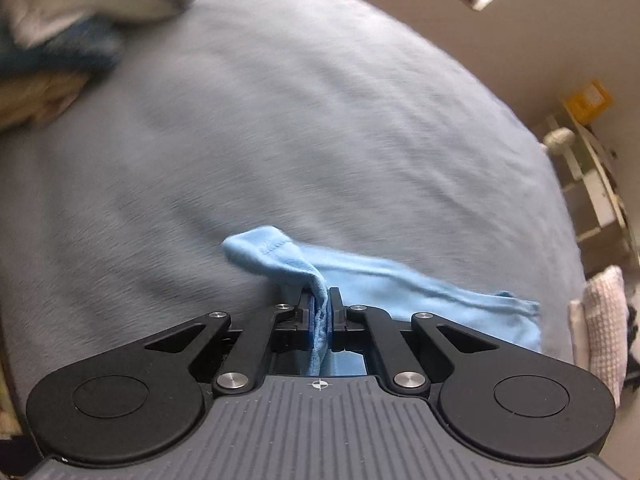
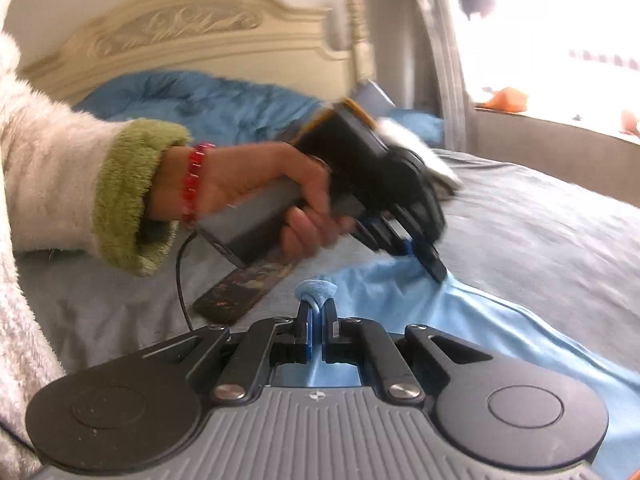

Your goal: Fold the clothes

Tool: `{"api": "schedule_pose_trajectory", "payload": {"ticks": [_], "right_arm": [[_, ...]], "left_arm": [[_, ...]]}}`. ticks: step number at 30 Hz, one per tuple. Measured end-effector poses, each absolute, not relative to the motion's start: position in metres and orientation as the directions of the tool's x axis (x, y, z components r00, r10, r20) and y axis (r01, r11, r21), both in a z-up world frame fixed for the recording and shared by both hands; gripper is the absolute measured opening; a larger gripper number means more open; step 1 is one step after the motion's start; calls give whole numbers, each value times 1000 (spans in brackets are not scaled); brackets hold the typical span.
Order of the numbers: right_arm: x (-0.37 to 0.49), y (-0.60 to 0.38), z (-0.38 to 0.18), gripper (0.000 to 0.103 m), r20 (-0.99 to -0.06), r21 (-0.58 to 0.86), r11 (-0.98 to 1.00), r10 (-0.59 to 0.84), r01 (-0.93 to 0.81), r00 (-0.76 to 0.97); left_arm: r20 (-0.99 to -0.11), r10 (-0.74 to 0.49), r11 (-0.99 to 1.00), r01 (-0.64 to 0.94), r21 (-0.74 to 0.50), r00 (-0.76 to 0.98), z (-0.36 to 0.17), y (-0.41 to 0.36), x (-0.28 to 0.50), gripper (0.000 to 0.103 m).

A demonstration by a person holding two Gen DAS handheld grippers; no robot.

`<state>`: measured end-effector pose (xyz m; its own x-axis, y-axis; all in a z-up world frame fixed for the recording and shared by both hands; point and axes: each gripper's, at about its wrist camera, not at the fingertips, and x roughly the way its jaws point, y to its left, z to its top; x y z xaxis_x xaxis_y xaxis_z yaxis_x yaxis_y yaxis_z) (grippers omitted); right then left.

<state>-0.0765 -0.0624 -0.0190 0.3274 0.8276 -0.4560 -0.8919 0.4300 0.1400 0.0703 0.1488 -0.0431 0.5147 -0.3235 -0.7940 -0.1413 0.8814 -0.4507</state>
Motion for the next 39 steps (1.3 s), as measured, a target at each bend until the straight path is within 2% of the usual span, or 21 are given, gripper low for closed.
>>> {"api": "schedule_pose_trajectory", "payload": {"ticks": [8, 20, 28, 29, 31, 33, 35, 39], "right_arm": [[-57, -166, -19, 3, -419, 309, 641, 755, -703, 504], [-68, -292, -45, 3, -461, 480, 810, 559, -336, 689], [-80, -357, -66, 3, -521, 545, 832, 434, -105, 735], [-82, -360, -69, 3, -530, 548, 832, 427, -88, 733], [-85, -367, -75, 3, -549, 554, 831, 413, -54, 727], [-83, -373, -85, 3, -558, 593, 805, 414, -4, 719], [-81, -380, -94, 3, -565, 628, 777, 415, 46, 713], [-81, -392, -108, 3, -565, 712, 686, 435, 148, 700]], "left_arm": [[-790, -390, 918, 139, -371, 473, -7, 17, 94, 3], [-862, -369, 888, 405, -218, 347, -29, -155, 131, 3], [-879, -390, 842, 492, -221, 275, -45, -196, 126, 5], [-876, -396, 832, 510, -216, 274, -47, -197, 124, 7], [-871, -407, 812, 546, -208, 274, -51, -198, 120, 17], [-859, -437, 798, 556, -234, 266, -47, -188, 116, 20], [-828, -491, 780, 560, -279, 271, -34, -169, 110, 22], [-752, -579, 738, 593, -321, 314, -5, -131, 85, 35]]}}
